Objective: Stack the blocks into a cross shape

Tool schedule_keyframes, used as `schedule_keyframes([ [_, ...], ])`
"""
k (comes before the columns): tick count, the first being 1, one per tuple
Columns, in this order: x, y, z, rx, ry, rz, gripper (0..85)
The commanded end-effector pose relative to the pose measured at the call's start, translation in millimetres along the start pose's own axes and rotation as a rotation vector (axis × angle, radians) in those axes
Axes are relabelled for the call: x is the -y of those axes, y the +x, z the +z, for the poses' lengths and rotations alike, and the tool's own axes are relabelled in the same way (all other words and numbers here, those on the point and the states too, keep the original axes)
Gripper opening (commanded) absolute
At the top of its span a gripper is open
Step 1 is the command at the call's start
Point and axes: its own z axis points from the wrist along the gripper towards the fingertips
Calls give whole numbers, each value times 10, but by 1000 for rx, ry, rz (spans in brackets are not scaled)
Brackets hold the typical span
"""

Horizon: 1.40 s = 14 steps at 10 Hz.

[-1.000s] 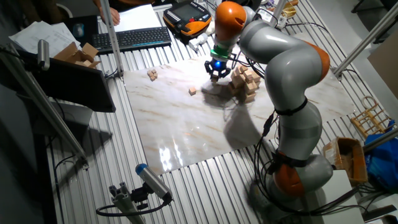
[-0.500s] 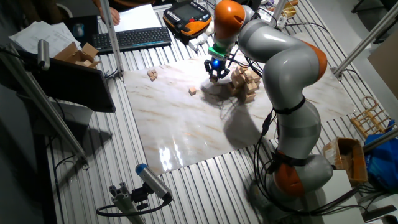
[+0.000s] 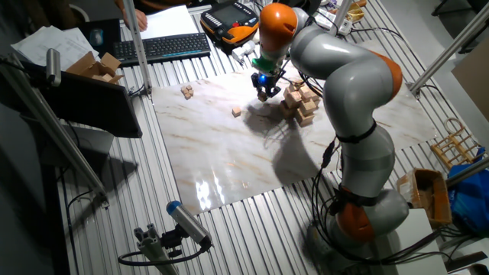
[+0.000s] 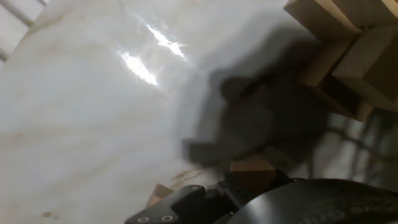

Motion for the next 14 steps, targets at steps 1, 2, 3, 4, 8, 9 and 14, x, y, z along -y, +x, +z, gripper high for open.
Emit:
schedule_keyframes([
  [1,-1,2,4,3,-12,147,0],
  [2,-1,2,4,20,-5,163,0],
  [3,22,-14,-23,36,3,184,0],
  [4,113,-83,-114,52,10,181,0],
  [8,408,-566,-502,23,30,131,0],
  [9,462,-661,-556,37,32,122,0],
  [14,637,-1146,-835,46,38,100,0],
])
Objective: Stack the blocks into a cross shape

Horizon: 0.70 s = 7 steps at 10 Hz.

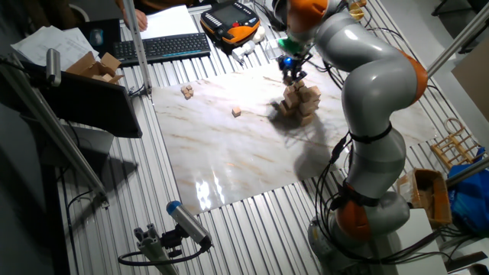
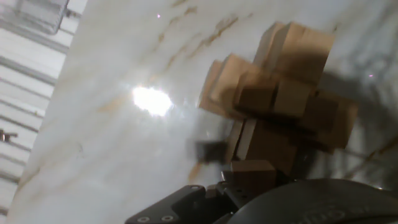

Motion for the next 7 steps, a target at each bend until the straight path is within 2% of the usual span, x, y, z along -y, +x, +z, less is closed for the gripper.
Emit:
schedule_keyframes([
  [1,88,-188,-6,5,-1,16,0],
  [2,105,-208,-8,-2,8,24,0],
  [4,110,-221,1,4,13,27,0],
  [5,110,-221,1,3,13,15,0],
  [6,110,-221,1,-13,6,8,0],
  [7,110,-221,1,-11,4,23,0],
])
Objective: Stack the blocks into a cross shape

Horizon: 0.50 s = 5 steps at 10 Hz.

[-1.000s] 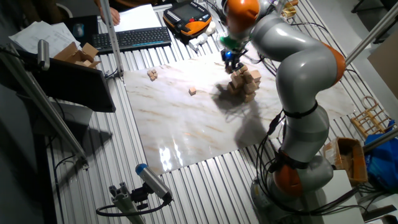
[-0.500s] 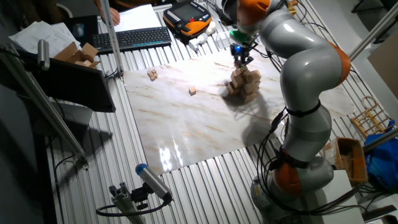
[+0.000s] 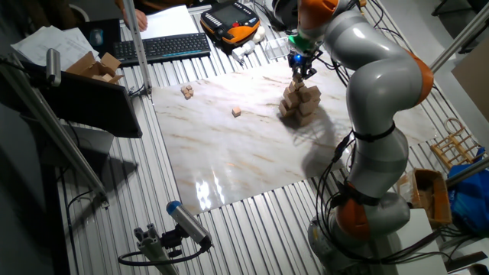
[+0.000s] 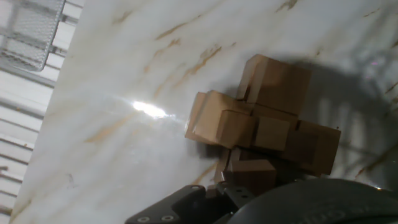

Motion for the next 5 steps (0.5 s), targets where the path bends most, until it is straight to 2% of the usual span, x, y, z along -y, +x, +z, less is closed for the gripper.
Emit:
schedule_keyframes([
  [1,-2,3,0,10,2,8,0],
  [2,-3,3,-8,6,13,5,0],
  [3,-11,-19,-3,-3,10,-14,0],
  [5,-27,-10,-12,-1,4,-29,0],
])
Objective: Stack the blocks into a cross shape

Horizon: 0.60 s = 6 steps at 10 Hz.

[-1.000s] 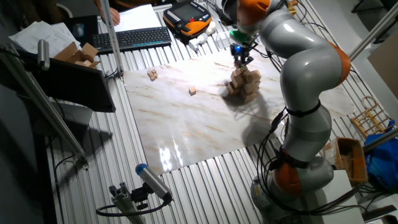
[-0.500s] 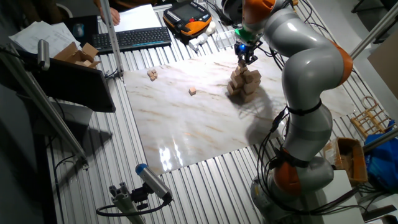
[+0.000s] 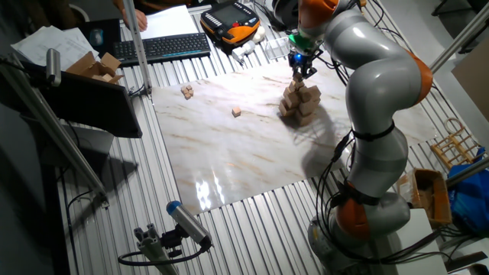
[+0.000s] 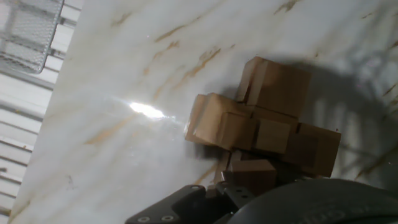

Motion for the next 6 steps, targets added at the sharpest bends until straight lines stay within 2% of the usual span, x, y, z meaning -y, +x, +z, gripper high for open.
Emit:
schedule_keyframes([
  [1,2,-5,1,-15,2,1,0],
  [2,2,-5,1,-34,14,23,0],
  [5,2,-5,1,-36,23,124,0],
  [6,2,-5,1,-33,29,113,0],
])
